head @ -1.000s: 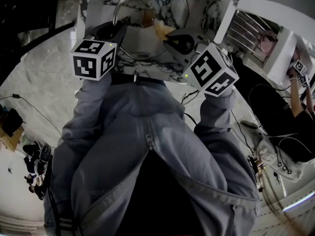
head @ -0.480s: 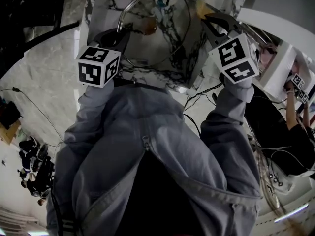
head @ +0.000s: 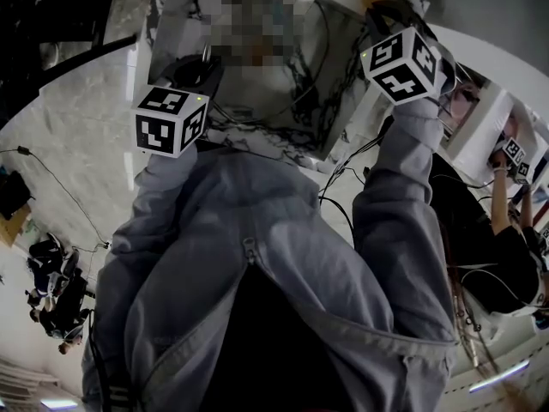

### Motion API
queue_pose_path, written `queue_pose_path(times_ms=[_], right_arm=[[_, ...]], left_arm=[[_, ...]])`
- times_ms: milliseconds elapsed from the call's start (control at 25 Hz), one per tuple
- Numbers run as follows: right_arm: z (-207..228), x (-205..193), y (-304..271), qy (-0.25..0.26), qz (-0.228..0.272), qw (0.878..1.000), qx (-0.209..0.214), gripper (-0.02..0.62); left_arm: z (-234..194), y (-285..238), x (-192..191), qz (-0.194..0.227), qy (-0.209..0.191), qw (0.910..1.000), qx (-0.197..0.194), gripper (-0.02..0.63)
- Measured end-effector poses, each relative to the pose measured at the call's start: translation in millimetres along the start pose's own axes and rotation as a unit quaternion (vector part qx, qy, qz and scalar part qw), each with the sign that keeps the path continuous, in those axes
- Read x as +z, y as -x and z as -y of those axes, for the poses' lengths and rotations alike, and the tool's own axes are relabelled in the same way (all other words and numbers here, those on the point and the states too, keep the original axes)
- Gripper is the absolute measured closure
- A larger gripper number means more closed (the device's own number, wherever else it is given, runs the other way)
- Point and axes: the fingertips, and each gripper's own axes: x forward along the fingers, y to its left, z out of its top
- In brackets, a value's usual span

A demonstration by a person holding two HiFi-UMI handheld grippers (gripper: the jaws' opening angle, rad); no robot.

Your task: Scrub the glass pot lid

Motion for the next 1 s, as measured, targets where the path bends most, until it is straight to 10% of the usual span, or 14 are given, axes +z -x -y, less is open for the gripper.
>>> queue_pose_path(times_ms=[400, 520, 680, 800, 1000], right_arm=[[-8, 0, -13, -0.01, -0.005, 1.0, 0.007, 0.543], [-8, 0, -6, -0.021, -0.004, 1.0, -0.013, 0.417], [-16, 13, 36, -0.092, 0.029, 0.992, -0.08, 0.417], [-62, 44, 65, -0.16, 0.098, 0.981, -0.056, 0.417], [-128, 76, 84, -0.116, 0.123, 0.986, -0.012, 0.417]], left_arm=[[2, 0, -1, -0.002, -0.002, 1.0, -0.002, 0.54], [3, 1, -2, 0.001, -0.004, 1.0, -0.004, 0.54], [5, 2, -2, 0.005, -0.007, 0.9999, -0.011, 0.54], [10, 6, 0, 0.007, -0.015, 0.9997, -0.02, 0.54], [18, 25, 14, 0.023, -0.07, 0.9971, -0.017, 0.555]])
